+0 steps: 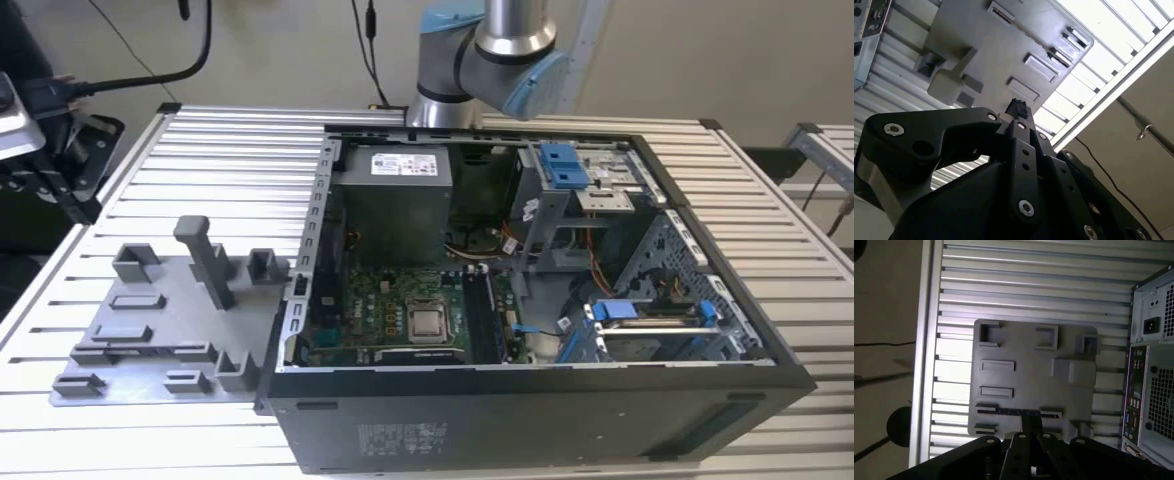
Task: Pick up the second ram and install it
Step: 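Pick up the second ram and move it above second insertion slot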
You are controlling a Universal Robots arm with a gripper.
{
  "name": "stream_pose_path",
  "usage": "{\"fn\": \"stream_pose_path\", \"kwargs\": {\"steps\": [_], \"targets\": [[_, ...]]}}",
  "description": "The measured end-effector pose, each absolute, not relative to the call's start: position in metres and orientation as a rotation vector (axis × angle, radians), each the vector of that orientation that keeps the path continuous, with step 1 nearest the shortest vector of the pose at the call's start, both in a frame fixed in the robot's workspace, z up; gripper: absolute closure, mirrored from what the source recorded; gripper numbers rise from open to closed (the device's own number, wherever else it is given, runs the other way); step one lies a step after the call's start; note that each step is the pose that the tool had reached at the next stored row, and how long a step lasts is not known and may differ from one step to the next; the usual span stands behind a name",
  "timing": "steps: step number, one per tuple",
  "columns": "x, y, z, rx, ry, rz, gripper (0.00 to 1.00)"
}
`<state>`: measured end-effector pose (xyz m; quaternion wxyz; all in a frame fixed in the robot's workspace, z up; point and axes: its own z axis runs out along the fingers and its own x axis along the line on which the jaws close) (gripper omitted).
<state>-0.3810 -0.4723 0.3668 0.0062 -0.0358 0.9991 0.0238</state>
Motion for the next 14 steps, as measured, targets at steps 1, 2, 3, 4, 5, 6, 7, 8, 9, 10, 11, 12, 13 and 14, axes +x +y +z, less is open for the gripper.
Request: {"fn": "stream_pose_path", "kwargs": {"steps": [1,2,3,4,5,6,7,8,9,10,11,12,13,14], "targets": [[-0.381,-0.4723,0.3668,-0.127,3.126,0.075,0.89],[-0.381,-0.4722,0.3668,-0.143,3.125,0.075,0.89],[-0.381,-0.4723,0.3668,-0.159,3.125,0.075,0.89],[-0.381,-0.4723,0.3668,-0.175,3.124,0.075,0.89],[-0.381,-0.4723,0.3668,-0.192,3.124,0.075,0.89],[-0.381,-0.4723,0.3668,-0.208,3.123,0.075,0.89],[-0.381,-0.4723,0.3668,-0.223,3.122,0.075,0.89],[-0.381,-0.4723,0.3668,-0.241,3.121,0.075,0.89],[-0.381,-0.4723,0.3668,-0.256,3.12,0.075,0.89],[-0.381,-0.4723,0.3668,-0.271,3.119,0.075,0.89],[-0.381,-0.4723,0.3668,-0.285,3.118,0.075,0.89],[-0.381,-0.4723,0.3668,-0.301,3.117,0.075,0.89],[-0.381,-0.4723,0.3668,-0.316,3.115,0.074,0.89],[-0.381,-0.4723,0.3668,-0.331,3.114,0.074,0.89]]}}
